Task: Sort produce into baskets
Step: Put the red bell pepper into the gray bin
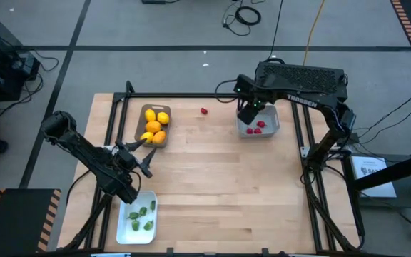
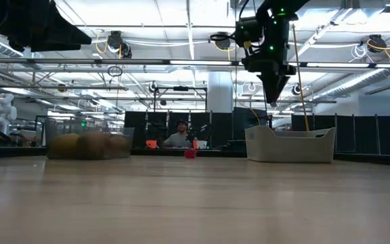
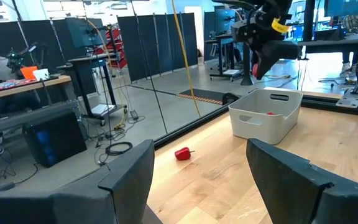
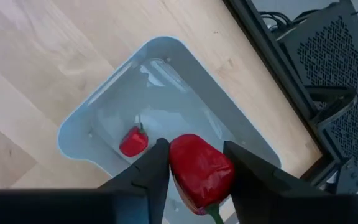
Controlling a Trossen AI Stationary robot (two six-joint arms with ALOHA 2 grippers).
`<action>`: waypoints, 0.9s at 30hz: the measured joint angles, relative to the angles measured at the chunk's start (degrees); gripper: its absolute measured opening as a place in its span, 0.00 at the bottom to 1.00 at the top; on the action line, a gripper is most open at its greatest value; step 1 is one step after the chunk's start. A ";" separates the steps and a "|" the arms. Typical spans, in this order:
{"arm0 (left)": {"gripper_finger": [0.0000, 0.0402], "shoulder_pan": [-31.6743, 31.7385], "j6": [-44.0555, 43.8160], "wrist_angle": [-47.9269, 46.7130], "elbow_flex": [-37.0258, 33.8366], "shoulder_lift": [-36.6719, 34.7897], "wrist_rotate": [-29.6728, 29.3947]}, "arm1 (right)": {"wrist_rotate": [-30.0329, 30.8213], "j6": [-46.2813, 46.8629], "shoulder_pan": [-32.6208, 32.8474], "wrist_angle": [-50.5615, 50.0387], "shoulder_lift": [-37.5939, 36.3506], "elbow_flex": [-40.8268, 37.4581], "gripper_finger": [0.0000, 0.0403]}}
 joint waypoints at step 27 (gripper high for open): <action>0.65 0.00 0.02 0.04 0.00 0.00 0.00 | -4.75 7.11 3.55 44.13 2.80 -9.67 0.53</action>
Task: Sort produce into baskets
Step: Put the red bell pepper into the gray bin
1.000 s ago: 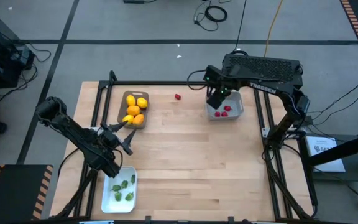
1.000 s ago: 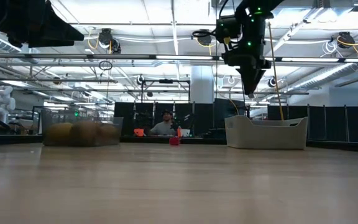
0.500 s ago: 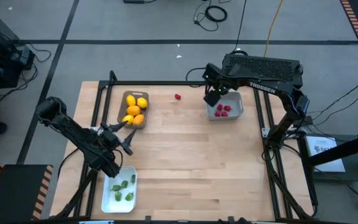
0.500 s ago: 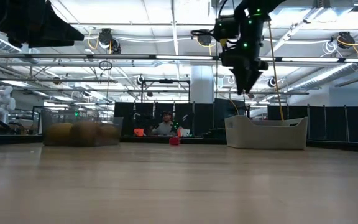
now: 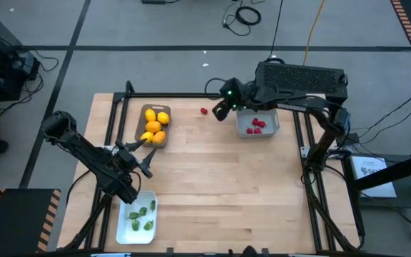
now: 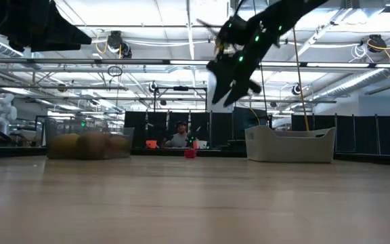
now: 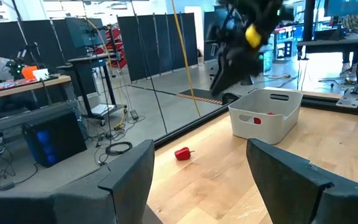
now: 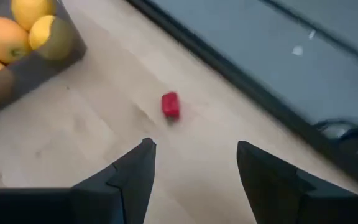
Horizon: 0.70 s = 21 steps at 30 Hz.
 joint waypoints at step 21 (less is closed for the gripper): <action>0.65 1.97 1.19 -0.60 0.00 -0.01 -0.02 | -5.34 0.69 -0.45 6.47 26.94 15.66 0.53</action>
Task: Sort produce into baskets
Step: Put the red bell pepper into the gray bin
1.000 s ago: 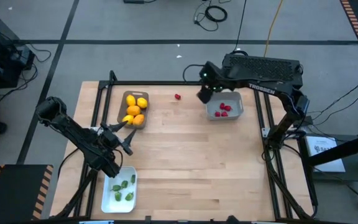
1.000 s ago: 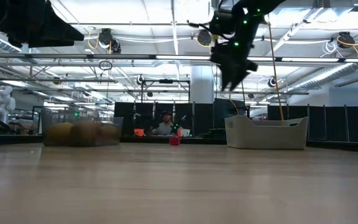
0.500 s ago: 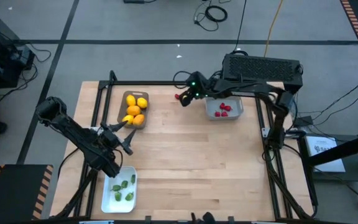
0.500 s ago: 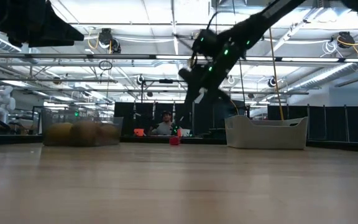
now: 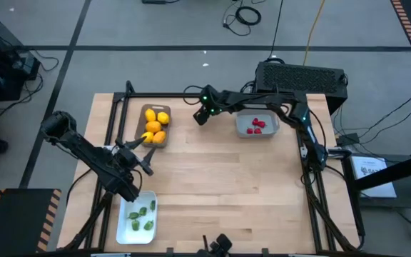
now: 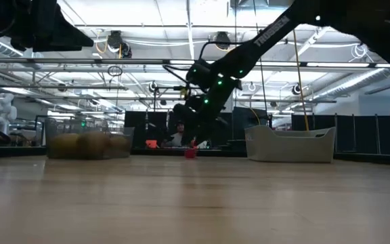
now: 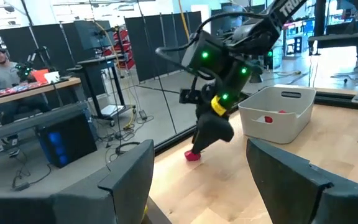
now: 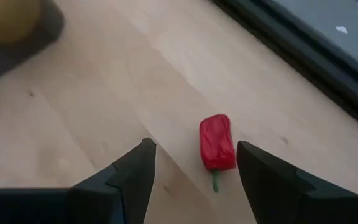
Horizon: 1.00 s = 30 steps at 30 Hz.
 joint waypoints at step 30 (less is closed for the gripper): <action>0.65 0.00 0.27 -0.23 0.00 0.01 0.00 | -0.10 6.03 0.11 -7.26 2.75 4.79 0.53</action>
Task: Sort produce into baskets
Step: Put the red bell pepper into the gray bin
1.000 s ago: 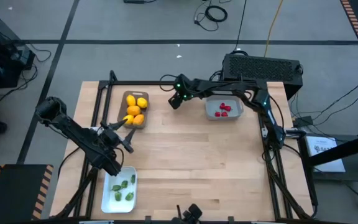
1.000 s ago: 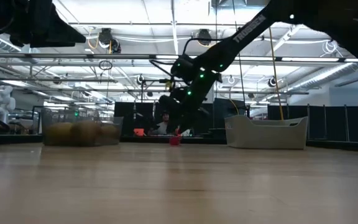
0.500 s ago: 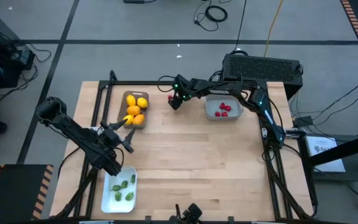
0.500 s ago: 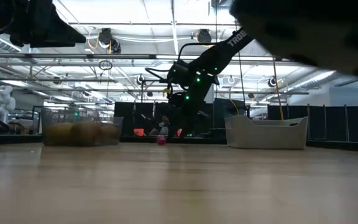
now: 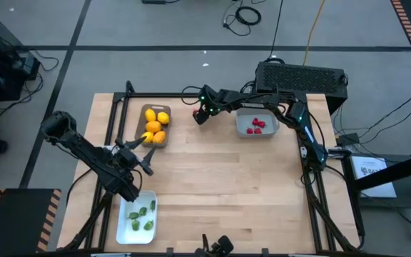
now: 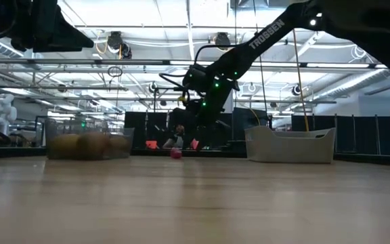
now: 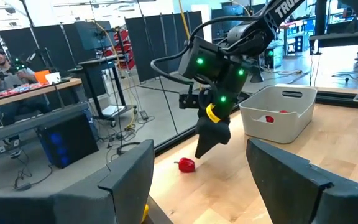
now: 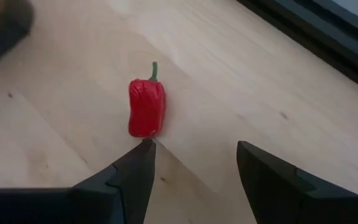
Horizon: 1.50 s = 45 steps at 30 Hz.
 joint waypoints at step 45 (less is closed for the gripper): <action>0.65 0.00 -0.17 0.04 -0.01 0.00 0.02 | 45.98 -3.80 19.52 69.51 0.09 -30.81 0.53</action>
